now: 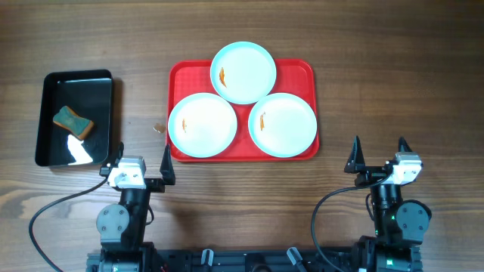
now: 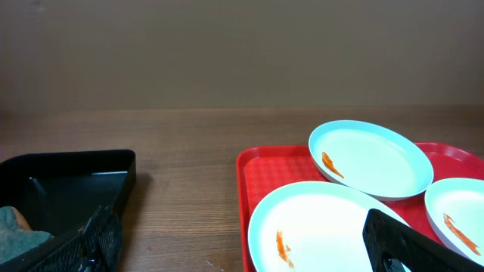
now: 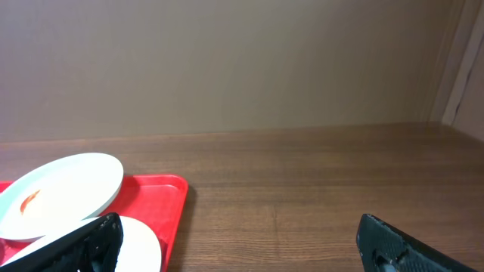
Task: Clean dirty plates on tray and stack at the side
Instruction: 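Move the left gripper to the black tray above the sponge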
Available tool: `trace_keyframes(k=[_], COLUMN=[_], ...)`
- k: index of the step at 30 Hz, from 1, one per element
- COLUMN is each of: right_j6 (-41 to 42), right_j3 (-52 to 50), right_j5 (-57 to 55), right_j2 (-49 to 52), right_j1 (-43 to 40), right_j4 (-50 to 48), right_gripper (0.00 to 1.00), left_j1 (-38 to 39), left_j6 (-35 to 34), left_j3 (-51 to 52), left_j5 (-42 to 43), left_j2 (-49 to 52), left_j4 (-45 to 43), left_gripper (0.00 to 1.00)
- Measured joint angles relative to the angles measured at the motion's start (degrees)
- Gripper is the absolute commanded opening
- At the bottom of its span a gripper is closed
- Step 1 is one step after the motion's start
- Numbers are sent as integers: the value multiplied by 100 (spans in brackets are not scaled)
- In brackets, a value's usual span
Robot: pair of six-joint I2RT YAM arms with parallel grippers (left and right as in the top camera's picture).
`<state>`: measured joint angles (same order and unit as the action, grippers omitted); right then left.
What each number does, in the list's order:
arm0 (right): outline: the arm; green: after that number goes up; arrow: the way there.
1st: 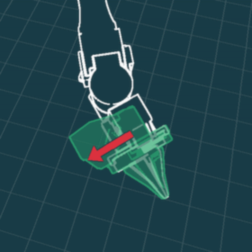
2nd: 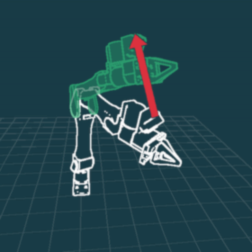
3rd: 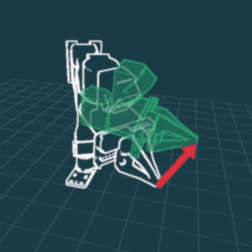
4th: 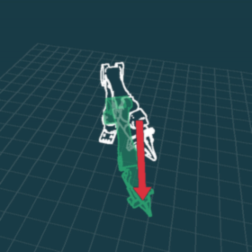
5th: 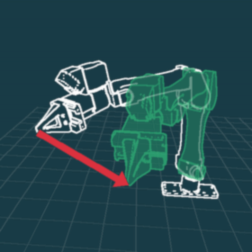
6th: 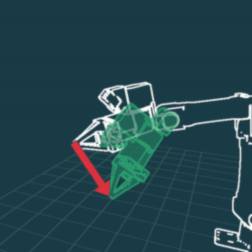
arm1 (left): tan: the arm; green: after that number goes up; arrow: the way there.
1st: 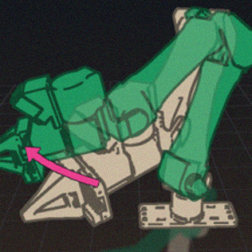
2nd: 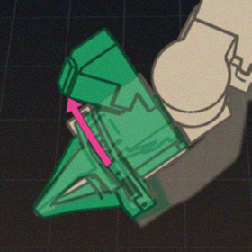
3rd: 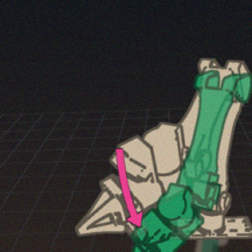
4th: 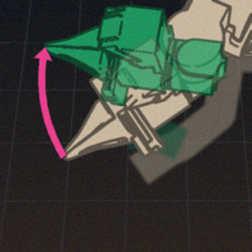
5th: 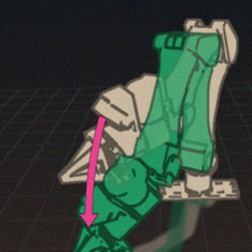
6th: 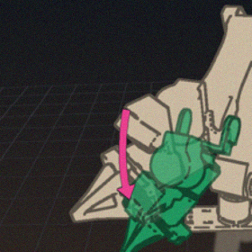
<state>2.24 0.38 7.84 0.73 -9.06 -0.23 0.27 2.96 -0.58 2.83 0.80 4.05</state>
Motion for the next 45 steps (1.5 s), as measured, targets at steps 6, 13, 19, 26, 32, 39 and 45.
trace_keyframes(k=[6,13,19,26,32,39,45], right_j6=[0,0,0,0,0,0,0], right_j3=[0,0,0,0,0,0,0], right_j5=[0,0,2,0,0,0,0], right_j2=[0,0,0,0,0,0,0], right_j1=[0,0,0,0,0,0,0], right_j4=[0,0,0,0,0,0,0], right_gripper=[100,100,100,100,100,100,100], left_j1=[0,0,0,0,0,0,0], left_j6=[0,0,0,0,0,0,-31], left_j3=[0,0,0,0,0,0,4], left_j5=[0,0,0,0,0,0,315], left_j2=[0,0,0,0,0,0,0], left_j4=[0,0,0,0,0,0,-164], left_gripper=[100,100,100,100,100,100,100])
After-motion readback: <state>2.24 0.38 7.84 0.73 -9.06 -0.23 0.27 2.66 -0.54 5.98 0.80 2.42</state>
